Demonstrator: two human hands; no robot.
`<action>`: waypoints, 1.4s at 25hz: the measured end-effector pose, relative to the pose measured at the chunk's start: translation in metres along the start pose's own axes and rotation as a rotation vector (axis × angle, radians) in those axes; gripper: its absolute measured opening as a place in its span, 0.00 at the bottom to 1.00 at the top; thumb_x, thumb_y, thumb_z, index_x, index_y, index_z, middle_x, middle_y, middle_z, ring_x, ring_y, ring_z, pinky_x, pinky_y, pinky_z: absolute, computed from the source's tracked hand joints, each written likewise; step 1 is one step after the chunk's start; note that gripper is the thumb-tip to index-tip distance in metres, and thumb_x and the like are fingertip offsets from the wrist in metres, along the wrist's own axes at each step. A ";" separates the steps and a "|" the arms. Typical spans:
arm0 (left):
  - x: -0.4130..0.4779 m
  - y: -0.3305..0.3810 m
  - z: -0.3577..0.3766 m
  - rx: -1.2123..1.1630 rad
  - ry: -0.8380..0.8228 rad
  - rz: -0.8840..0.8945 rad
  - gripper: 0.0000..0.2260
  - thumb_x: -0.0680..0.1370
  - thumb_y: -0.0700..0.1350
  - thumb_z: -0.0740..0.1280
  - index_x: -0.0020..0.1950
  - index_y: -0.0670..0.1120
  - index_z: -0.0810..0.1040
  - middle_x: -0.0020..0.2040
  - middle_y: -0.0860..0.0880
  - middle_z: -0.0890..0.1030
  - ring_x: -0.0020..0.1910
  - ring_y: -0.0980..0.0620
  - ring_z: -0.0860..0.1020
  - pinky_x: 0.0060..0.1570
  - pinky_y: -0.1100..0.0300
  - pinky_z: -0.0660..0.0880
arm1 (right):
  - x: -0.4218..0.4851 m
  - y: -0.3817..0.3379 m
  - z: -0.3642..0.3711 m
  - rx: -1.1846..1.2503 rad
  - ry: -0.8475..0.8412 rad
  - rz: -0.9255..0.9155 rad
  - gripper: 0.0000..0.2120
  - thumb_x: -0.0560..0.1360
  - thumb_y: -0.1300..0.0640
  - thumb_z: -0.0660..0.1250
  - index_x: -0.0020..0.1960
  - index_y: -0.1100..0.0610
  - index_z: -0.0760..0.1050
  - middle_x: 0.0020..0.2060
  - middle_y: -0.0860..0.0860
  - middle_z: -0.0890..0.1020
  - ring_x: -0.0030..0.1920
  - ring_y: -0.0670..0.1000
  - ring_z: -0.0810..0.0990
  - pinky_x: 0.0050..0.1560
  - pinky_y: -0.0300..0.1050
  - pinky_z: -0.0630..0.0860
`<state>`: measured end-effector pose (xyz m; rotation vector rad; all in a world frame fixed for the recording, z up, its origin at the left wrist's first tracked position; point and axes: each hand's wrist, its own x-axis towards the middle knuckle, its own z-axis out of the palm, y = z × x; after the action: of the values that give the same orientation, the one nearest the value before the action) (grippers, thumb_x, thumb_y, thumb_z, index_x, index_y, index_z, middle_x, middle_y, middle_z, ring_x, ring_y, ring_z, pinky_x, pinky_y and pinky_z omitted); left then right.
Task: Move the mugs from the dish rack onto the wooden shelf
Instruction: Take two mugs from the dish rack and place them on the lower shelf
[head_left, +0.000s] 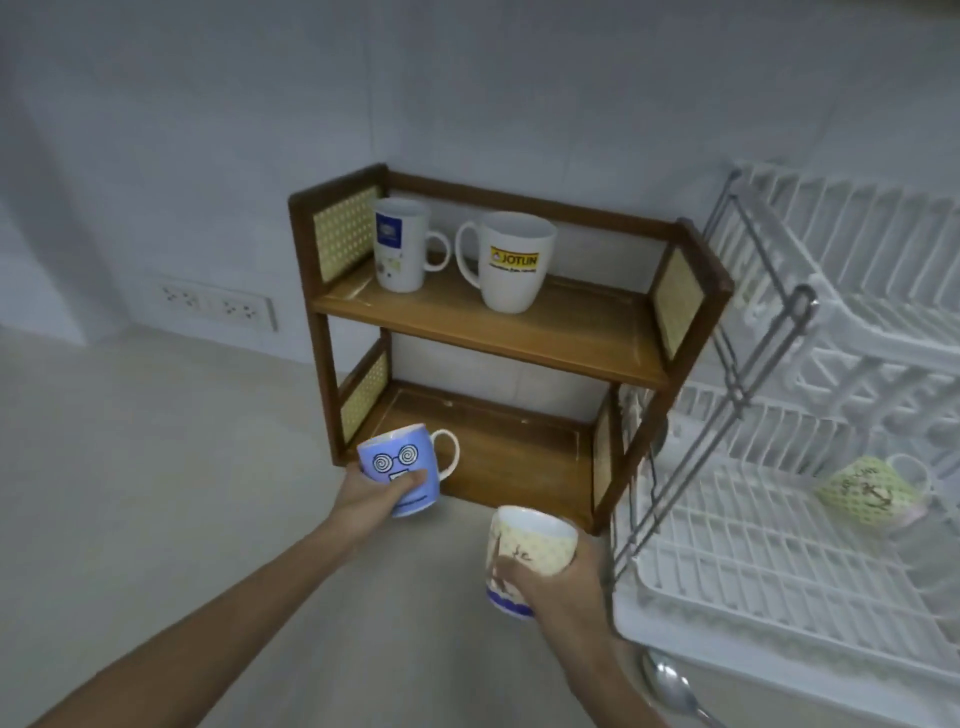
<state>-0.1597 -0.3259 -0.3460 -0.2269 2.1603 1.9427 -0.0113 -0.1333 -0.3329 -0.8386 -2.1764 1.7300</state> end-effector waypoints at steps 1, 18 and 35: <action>0.014 0.002 0.003 0.046 0.048 0.008 0.27 0.62 0.47 0.80 0.57 0.42 0.76 0.52 0.45 0.84 0.50 0.45 0.82 0.52 0.52 0.79 | 0.014 -0.006 0.015 -0.026 0.011 0.005 0.41 0.53 0.49 0.81 0.61 0.48 0.67 0.53 0.49 0.79 0.51 0.50 0.79 0.52 0.48 0.78; 0.129 -0.014 0.027 0.394 0.238 0.178 0.48 0.59 0.53 0.81 0.70 0.46 0.58 0.67 0.44 0.72 0.67 0.43 0.70 0.64 0.48 0.71 | 0.163 -0.028 0.124 -0.293 0.163 -0.071 0.48 0.54 0.51 0.83 0.66 0.53 0.60 0.62 0.54 0.74 0.64 0.56 0.72 0.61 0.53 0.72; -0.056 0.010 0.071 0.583 -0.368 0.645 0.14 0.77 0.39 0.66 0.62 0.47 0.74 0.53 0.55 0.80 0.54 0.58 0.79 0.56 0.58 0.77 | -0.014 -0.008 -0.044 -0.119 0.010 -0.421 0.20 0.73 0.58 0.66 0.62 0.44 0.70 0.59 0.37 0.75 0.60 0.34 0.72 0.56 0.29 0.72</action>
<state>-0.1037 -0.2561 -0.3285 0.9423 2.5797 1.3179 0.0208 -0.1064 -0.3106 -0.3710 -2.2627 1.3985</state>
